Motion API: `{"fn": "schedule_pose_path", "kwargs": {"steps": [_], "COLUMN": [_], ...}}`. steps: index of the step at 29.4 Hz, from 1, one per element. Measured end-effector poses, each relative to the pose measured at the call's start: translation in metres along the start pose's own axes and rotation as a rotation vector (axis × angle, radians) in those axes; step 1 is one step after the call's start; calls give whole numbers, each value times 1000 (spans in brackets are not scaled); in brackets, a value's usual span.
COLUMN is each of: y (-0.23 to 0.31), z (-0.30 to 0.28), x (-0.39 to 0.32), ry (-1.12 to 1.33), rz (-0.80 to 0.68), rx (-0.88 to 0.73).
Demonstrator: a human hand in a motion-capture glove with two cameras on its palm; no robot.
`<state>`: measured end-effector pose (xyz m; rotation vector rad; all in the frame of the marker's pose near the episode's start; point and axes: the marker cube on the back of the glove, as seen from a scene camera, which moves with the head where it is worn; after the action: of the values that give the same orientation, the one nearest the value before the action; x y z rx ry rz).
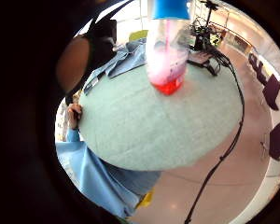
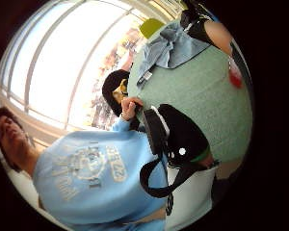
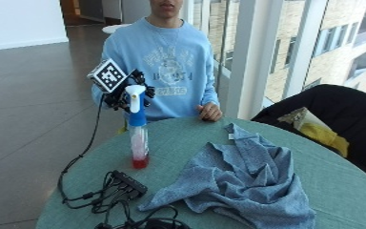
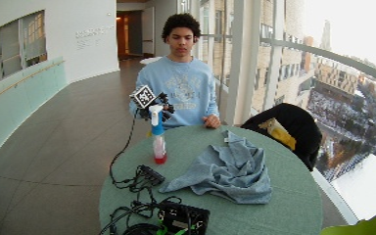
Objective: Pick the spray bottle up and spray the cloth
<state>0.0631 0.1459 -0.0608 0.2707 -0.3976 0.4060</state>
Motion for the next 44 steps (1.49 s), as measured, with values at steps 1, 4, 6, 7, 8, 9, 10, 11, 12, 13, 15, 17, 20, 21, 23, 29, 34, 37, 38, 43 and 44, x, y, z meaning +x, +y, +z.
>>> {"fn": "schedule_pose_path", "kwargs": {"steps": [1,4,6,7,8,9,10,11,12,13,15,17,20,21,23,29,34,37,38,43,44], "y": [1,-3,-10,-15,-21,-26,-30,-34,-38,-42,-50,-58,-69,-73,-81,-104,-117,-123,-123,-122,-121], "z": [-4,-11,-13,-13,-13,-12,-11,-10,-9,-7,-4,-1,3,4,6,15,23,27,29,34,35], "x": [4,15,25,31,36,41,46,50,54,58,65,71,79,82,87,99,102,101,101,100,100], "ry": [-54,-226,-327,-366,-397,-418,-431,-439,-443,-449,-464,-478,-485,-488,-495,-528,-557,-576,-580,-582,-581], "rz": [-11,9,41,63,90,118,146,171,193,211,244,270,283,289,308,349,342,342,343,344,344], "rx": [-12,-46,-25,6,44,78,102,118,129,138,150,170,206,212,214,233,229,239,244,269,275]}}
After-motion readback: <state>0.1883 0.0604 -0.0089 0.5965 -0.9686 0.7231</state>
